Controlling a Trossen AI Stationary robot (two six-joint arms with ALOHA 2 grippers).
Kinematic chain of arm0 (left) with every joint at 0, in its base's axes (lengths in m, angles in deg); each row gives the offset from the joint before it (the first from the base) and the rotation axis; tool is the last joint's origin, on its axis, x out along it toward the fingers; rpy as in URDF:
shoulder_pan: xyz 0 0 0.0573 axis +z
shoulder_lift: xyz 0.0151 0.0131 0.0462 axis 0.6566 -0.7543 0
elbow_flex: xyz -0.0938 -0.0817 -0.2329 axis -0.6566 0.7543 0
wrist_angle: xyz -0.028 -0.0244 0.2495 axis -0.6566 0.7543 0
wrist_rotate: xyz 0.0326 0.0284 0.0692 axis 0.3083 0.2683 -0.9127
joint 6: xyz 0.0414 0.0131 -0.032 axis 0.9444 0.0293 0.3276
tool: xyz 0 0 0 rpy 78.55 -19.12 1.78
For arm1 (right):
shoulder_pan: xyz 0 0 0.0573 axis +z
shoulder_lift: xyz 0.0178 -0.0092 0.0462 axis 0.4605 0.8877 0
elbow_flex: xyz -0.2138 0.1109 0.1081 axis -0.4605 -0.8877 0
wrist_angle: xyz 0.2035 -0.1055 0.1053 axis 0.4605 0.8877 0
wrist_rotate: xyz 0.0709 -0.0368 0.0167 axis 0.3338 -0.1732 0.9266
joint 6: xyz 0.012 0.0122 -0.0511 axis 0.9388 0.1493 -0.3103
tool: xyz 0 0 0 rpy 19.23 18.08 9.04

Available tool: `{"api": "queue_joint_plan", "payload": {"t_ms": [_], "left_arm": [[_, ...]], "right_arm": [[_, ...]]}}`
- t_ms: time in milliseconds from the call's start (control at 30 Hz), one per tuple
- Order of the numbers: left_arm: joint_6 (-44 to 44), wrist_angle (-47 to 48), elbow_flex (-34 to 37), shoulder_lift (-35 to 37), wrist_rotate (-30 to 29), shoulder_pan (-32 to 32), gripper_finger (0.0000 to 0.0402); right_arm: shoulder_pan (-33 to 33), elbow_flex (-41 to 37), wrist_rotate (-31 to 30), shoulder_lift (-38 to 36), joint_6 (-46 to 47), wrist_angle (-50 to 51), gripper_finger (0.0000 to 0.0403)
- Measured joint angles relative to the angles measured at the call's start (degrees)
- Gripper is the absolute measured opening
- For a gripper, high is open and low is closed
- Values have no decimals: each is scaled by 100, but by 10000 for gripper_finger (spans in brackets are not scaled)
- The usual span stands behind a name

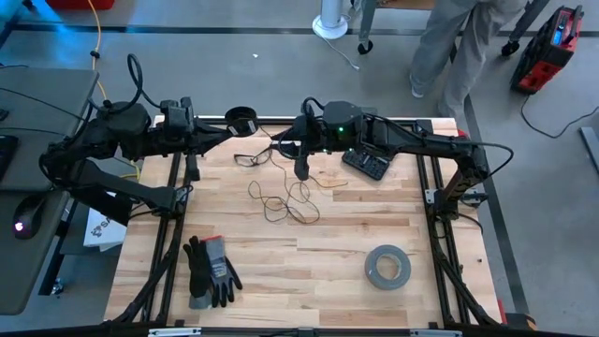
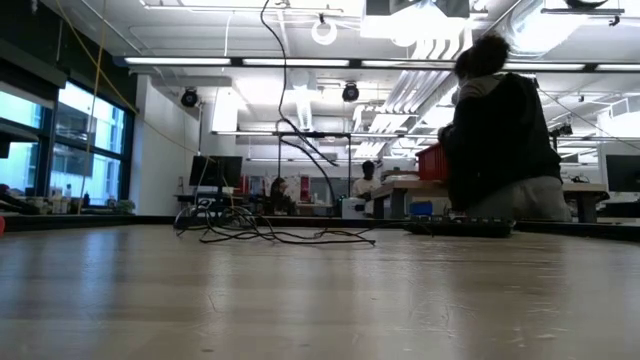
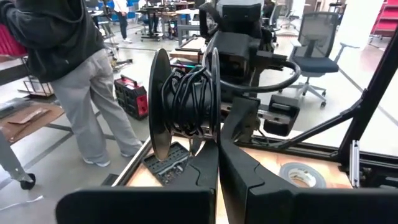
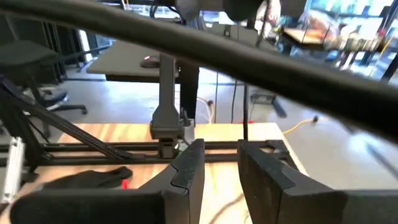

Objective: Coil cords
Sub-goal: Coil the black wire on the black spool

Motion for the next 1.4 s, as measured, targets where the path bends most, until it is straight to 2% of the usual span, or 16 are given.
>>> {"api": "queue_joint_plan", "payload": {"t_ms": [133,433,833,933,1033,1133,1267,1400], "left_arm": [[0,0,0,0,1,0,0],[-2,-21,0,0,-7,0,0],[-2,-179,-2,-12,-21,0,0],[-2,-179,-2,-22,-22,0,0],[-42,-260,-2,-20,-28,0,0],[-455,-480,-2,-48,-38,4,0],[-1261,-1204,-2,-198,7,4,0],[-1896,-2002,-2,-375,363,4,0]], "right_arm": [[98,0,-193,-26,-315,-21,89],[88,0,-449,15,-191,510,89],[89,0,-232,15,-146,528,89],[90,0,-224,15,-144,530,71],[149,0,-235,15,-144,518,19],[280,0,-267,50,-45,164,6],[508,2,-119,326,7,-1030,1],[659,0,-83,674,106,-1979,1]]}}
